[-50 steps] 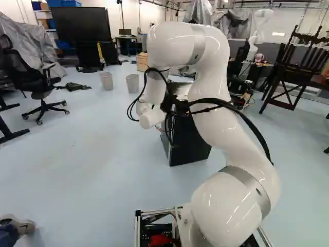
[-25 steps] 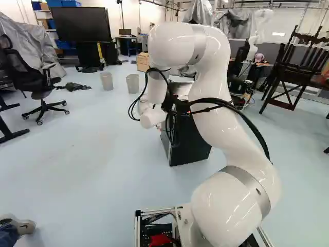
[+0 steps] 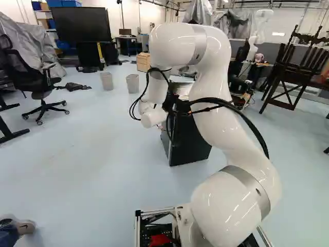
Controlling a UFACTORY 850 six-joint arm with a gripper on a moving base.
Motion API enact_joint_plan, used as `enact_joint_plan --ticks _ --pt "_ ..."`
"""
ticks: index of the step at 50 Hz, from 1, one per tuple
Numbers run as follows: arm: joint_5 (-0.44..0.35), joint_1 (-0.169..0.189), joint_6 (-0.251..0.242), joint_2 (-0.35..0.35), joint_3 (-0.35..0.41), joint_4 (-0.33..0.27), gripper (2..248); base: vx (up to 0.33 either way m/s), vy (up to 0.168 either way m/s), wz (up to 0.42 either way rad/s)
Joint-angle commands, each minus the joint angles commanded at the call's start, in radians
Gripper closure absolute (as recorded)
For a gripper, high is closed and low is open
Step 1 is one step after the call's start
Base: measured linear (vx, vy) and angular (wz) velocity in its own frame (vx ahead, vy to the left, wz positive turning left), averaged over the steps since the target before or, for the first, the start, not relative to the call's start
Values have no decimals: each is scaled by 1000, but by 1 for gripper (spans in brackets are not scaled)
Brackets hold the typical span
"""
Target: Grab a drink from the fridge
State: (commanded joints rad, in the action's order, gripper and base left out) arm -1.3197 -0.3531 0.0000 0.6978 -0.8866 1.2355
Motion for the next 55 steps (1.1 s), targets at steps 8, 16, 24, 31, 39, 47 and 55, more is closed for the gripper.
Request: enact_joint_plan --ticks 8,16,24,31,39,47,55 --pt "0 4 0 1 -1 0 3 0 0 0" --pt "0 8 0 -1 3 0 3 0 0 0" --pt "0 12 0 -8 14 0 3 0 0 0" --pt "0 16 0 -15 27 0 3 0 0 0" --pt "0 19 0 -26 45 0 3 0 -1 -4" --pt "0 20 0 -40 70 0 3 0 0 0" --pt "0 19 0 -55 98 0 3 0 0 0"
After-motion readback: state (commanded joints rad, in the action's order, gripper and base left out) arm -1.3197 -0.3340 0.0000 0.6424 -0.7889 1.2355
